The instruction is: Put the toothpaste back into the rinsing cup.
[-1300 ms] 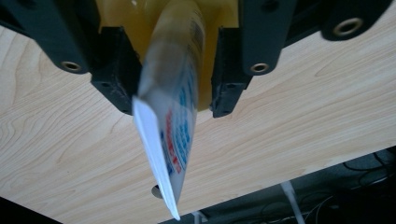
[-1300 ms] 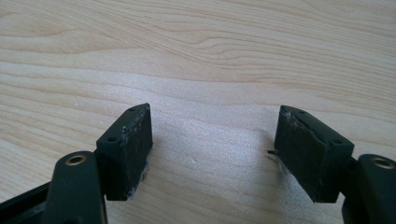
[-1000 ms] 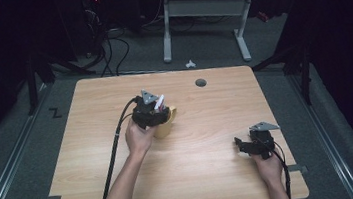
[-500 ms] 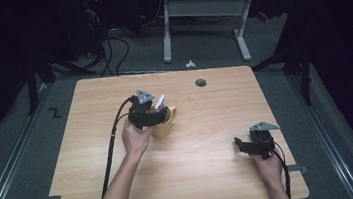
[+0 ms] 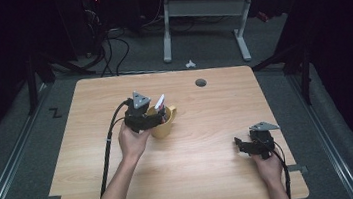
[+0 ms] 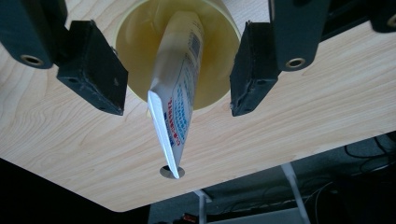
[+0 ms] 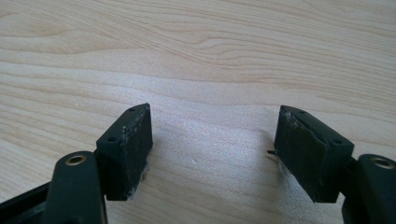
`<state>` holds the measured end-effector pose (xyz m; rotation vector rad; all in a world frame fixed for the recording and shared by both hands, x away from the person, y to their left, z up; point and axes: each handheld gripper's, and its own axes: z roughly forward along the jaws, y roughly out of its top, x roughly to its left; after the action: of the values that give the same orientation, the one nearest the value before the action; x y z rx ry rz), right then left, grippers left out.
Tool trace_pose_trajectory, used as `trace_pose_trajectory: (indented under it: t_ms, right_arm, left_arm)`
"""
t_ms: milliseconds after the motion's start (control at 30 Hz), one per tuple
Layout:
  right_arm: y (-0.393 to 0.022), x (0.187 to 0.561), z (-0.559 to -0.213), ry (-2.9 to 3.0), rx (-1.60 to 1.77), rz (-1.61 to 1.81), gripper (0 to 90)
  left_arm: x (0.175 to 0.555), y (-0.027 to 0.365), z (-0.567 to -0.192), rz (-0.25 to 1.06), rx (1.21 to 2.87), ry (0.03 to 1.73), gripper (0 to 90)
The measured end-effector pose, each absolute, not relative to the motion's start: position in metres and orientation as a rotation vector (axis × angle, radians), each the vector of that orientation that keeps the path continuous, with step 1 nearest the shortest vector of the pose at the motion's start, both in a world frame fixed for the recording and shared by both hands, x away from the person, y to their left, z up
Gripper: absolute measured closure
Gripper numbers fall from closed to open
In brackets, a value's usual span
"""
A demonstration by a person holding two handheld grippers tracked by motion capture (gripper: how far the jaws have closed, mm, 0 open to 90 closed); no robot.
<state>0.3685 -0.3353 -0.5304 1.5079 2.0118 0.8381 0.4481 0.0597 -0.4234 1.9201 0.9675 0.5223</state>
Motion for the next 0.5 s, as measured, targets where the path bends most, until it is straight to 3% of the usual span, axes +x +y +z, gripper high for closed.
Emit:
trace_pose_trajectory:
  t_ms: [500]
  right_arm:
    - [-0.3353,0.3685,-0.5303,2.011,1.508,0.838,27.9]
  left_arm:
    - [0.441,0.0687,-0.4217,0.522,1.895,0.968,37.2]
